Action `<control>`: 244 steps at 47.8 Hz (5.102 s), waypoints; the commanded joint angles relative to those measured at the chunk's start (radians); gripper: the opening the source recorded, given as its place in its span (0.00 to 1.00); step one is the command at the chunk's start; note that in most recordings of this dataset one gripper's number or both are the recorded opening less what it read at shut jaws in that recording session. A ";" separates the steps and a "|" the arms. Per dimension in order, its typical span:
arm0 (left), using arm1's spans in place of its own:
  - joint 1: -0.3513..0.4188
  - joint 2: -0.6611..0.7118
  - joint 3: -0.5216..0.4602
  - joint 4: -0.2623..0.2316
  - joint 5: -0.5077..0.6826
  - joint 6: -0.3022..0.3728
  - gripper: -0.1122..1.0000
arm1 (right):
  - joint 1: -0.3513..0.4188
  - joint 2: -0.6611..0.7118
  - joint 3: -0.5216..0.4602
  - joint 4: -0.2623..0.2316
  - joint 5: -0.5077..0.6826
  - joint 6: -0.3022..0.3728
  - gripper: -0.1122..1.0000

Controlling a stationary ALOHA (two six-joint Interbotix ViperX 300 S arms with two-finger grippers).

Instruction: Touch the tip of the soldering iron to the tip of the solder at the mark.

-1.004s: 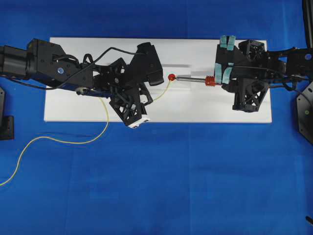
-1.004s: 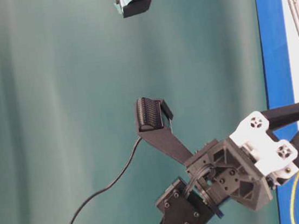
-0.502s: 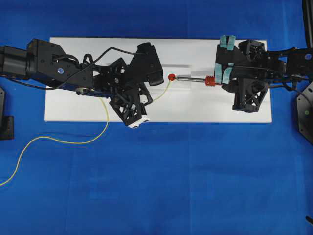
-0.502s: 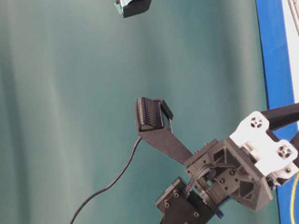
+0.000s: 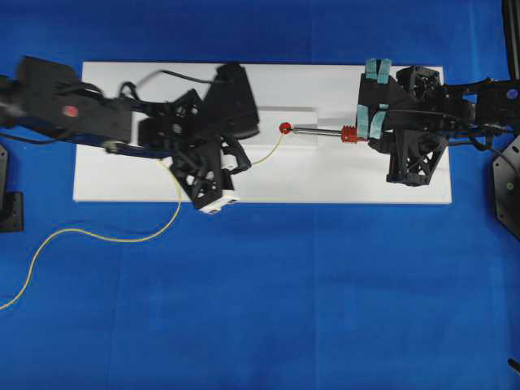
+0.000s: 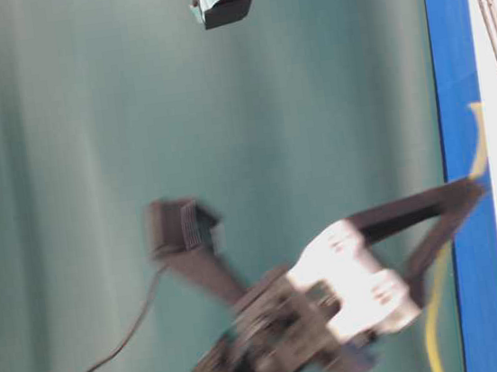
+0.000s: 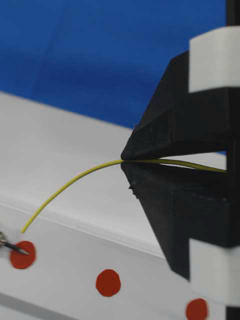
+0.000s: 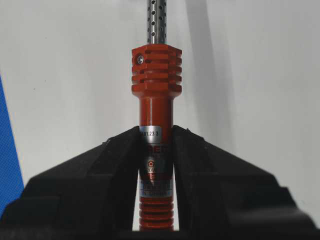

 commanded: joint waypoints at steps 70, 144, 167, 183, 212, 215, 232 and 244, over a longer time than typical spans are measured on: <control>-0.143 -0.282 0.244 0.003 -0.149 -0.018 0.12 | 0.123 -0.410 0.104 0.012 -0.032 0.190 0.16; -0.486 0.084 0.316 0.000 -0.505 -0.031 0.20 | 0.620 0.245 0.058 0.081 -0.584 0.298 0.61; -0.451 -0.230 0.291 0.003 -0.216 0.017 0.83 | 0.568 -0.077 -0.061 -0.037 -0.152 0.284 0.88; -0.276 -0.497 0.410 0.003 -0.204 0.187 0.82 | 0.439 -0.439 -0.018 -0.262 0.040 0.288 0.87; -0.146 -0.861 0.746 0.003 -0.416 0.218 0.81 | 0.242 -0.779 0.267 -0.333 -0.064 0.314 0.86; -0.146 -0.873 0.756 0.003 -0.419 0.218 0.80 | 0.239 -0.765 0.288 -0.331 -0.112 0.330 0.84; -0.146 -0.874 0.778 0.003 -0.417 0.218 0.80 | 0.225 -0.699 0.316 -0.331 -0.218 0.383 0.79; -0.146 -0.876 0.778 0.003 -0.423 0.218 0.80 | 0.225 -0.706 0.314 -0.333 -0.216 0.383 0.79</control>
